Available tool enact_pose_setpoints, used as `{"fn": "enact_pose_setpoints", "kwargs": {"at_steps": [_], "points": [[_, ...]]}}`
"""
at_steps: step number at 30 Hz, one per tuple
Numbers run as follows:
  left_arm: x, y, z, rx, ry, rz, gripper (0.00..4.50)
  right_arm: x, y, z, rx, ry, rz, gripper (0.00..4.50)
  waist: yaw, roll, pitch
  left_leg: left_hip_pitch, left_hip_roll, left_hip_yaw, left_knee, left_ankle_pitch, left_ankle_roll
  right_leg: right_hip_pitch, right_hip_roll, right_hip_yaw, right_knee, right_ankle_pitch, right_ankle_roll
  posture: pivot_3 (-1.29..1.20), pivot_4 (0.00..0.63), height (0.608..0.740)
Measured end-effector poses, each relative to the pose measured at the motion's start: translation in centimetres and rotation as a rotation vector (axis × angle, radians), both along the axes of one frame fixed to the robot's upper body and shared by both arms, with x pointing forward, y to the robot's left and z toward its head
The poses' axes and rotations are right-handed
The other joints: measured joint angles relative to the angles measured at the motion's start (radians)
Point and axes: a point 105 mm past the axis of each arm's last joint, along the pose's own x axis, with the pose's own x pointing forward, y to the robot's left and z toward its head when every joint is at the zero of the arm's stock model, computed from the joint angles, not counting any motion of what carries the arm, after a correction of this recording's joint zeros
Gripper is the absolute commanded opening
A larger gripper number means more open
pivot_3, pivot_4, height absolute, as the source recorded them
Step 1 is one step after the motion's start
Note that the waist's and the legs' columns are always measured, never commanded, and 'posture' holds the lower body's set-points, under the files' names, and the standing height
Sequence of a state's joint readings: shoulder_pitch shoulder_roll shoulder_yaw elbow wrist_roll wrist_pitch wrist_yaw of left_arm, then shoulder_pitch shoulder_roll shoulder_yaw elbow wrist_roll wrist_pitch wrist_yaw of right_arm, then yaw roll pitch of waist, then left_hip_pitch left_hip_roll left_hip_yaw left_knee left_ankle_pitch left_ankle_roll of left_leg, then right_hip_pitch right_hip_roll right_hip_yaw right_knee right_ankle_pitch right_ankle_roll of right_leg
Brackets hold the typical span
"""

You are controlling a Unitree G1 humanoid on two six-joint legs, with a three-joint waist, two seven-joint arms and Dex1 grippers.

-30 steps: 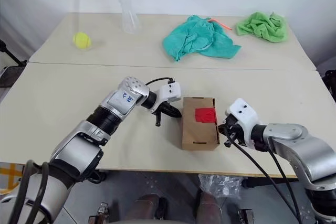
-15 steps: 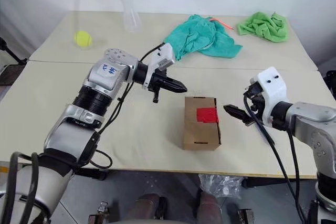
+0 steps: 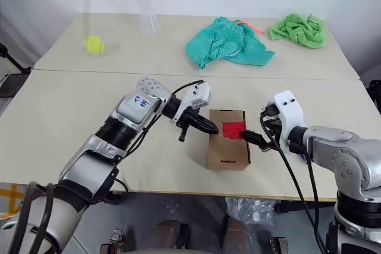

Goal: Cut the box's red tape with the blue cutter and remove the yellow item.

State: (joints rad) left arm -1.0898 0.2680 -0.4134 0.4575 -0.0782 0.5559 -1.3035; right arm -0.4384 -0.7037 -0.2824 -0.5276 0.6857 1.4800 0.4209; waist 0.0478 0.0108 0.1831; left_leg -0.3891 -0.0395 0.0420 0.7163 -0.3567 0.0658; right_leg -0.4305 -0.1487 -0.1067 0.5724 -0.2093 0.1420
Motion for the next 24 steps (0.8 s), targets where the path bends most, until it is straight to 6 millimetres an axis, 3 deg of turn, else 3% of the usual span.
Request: {"fn": "enact_pose_setpoints", "kwargs": {"at_steps": [17, 21, 24], "points": [[-0.6, 0.0, -0.7, 0.007, -0.007, -0.032, 0.0, -1.2, -1.9, -1.0, -0.035, -0.005, -0.015, 4.48, 0.01, -0.005, -0.005, 0.002, 0.0, -0.002, 0.001, -0.002, 0.003, 0.004, -0.001, 0.0, -0.001, 0.0, 0.0, 0.0, 0.15, 0.74], [-0.6, 0.5, -0.8, 0.012, -0.004, -0.023, 0.0, -2.7, -4.0, -4.3, -0.07, 0.15, -0.08, 4.48, 0.003, -0.006, -0.006, 0.002, -0.001, -0.001, 0.001, -0.003, 0.003, 0.003, -0.002, 0.001, -0.003, 0.0, 0.001, 0.0, 0.15, 0.74], [-0.6, 0.4, -0.9, 0.015, -0.003, -0.023, 0.0, -2.8, -4.4, -4.1, -0.095, 0.15, -0.079, 4.48, -0.004, -0.006, -0.007, 0.002, 0.0, -0.001, 0.001, -0.003, 0.003, 0.003, -0.001, 0.001, -0.003, 0.0, 0.001, 0.0, 0.15, 0.74]]}}
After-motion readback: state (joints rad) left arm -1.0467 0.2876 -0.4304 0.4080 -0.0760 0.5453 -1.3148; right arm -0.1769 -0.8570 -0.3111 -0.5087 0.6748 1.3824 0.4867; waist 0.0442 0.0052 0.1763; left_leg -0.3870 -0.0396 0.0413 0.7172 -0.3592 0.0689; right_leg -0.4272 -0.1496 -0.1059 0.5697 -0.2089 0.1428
